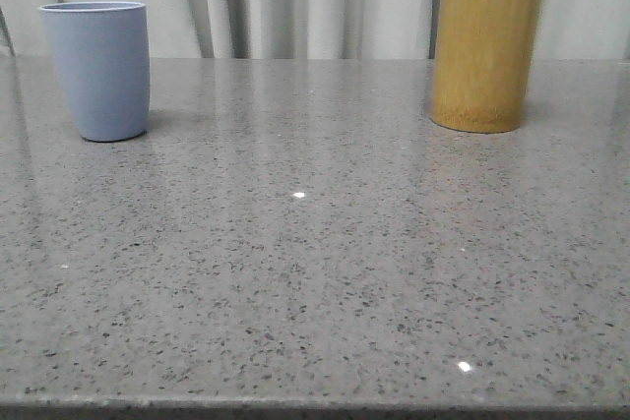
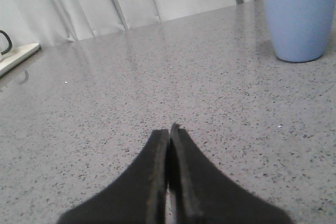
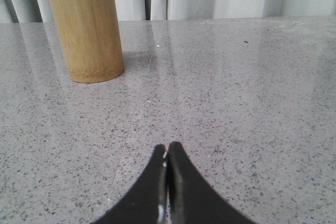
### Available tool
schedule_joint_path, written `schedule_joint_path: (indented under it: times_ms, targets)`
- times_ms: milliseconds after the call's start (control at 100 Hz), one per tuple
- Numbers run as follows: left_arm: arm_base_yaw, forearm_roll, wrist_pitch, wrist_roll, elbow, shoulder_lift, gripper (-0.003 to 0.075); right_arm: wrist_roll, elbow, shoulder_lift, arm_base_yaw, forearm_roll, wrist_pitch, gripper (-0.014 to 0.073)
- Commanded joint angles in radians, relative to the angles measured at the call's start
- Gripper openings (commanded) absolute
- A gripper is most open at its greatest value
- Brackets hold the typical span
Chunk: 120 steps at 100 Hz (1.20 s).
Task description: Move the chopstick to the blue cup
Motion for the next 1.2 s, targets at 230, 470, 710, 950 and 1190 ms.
schedule_joint_path:
  times_ms: [230, 470, 710, 950, 1190]
  targets:
    - [-0.006, 0.023, -0.092, -0.002, 0.008, -0.034, -0.0019, -0.006, 0.001, -0.021, -0.004, -0.016, -0.088, -0.0060]
    - [-0.006, 0.023, -0.098, -0.002, 0.008, -0.034, -0.0019, -0.006, 0.001, -0.021, -0.004, -0.016, -0.088, -0.0060]
    - [-0.006, 0.023, -0.158, -0.002, 0.008, -0.034, -0.0019, -0.006, 0.000, -0.021, -0.004, -0.016, -0.156, -0.0060]
    - [-0.006, -0.095, -0.154, -0.046, -0.060, -0.020, -0.0019, -0.006, -0.068, -0.011, -0.004, -0.016, -0.220, -0.0060]
    - [-0.006, -0.098, 0.120, -0.046, -0.351, 0.156, -0.0019, -0.006, -0.312, 0.137, -0.004, -0.016, 0.082, -0.0060]
